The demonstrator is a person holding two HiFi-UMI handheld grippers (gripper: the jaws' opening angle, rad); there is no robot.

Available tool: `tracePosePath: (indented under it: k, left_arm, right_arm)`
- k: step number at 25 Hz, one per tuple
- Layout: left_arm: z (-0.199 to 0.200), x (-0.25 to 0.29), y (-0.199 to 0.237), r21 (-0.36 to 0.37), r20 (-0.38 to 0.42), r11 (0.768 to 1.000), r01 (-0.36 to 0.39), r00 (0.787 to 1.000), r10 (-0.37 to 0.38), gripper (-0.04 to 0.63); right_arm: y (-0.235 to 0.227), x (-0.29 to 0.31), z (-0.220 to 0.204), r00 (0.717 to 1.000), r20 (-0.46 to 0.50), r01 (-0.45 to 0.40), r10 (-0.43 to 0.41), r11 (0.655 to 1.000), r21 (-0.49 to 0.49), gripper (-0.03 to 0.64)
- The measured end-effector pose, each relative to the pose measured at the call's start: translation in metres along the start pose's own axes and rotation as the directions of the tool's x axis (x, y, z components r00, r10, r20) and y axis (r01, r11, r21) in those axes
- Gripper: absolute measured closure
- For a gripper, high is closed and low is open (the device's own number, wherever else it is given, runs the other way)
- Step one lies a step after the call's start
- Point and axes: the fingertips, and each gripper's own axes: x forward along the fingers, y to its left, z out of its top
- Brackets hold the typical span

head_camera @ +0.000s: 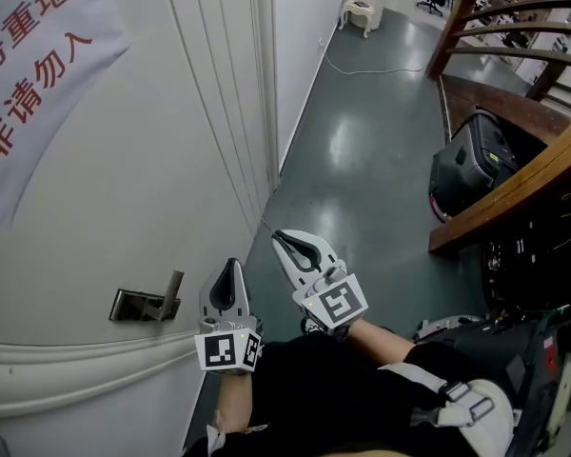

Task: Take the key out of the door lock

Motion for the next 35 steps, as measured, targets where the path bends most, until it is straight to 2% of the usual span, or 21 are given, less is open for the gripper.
tracePosePath:
  k: [15, 24, 35]
  left_arm:
    - [0.003, -0.008, -0.005, -0.015, 0.017, 1.0, -0.012, 1.0, 0.013, 0.571]
    - [0.001, -0.013, -0.002, -0.014, 0.016, 0.999, -0.039, 0.999, 0.039, 0.571]
    - [-0.001, -0.012, -0.004, -0.015, 0.013, 0.999, -0.048, 0.999, 0.048, 0.571]
  right_arm:
    - [0.004, -0.007, -0.001, 1.0, -0.006, -0.014, 0.014, 1.0, 0.005, 0.586]
    - [0.004, -0.013, 0.006, 1.0, 0.016, -0.016, 0.017, 0.999, -0.032, 0.586]
    - [-0.004, -0.014, 0.003, 1.0, -0.008, -0.003, 0.003, 1.0, -0.01, 0.586]
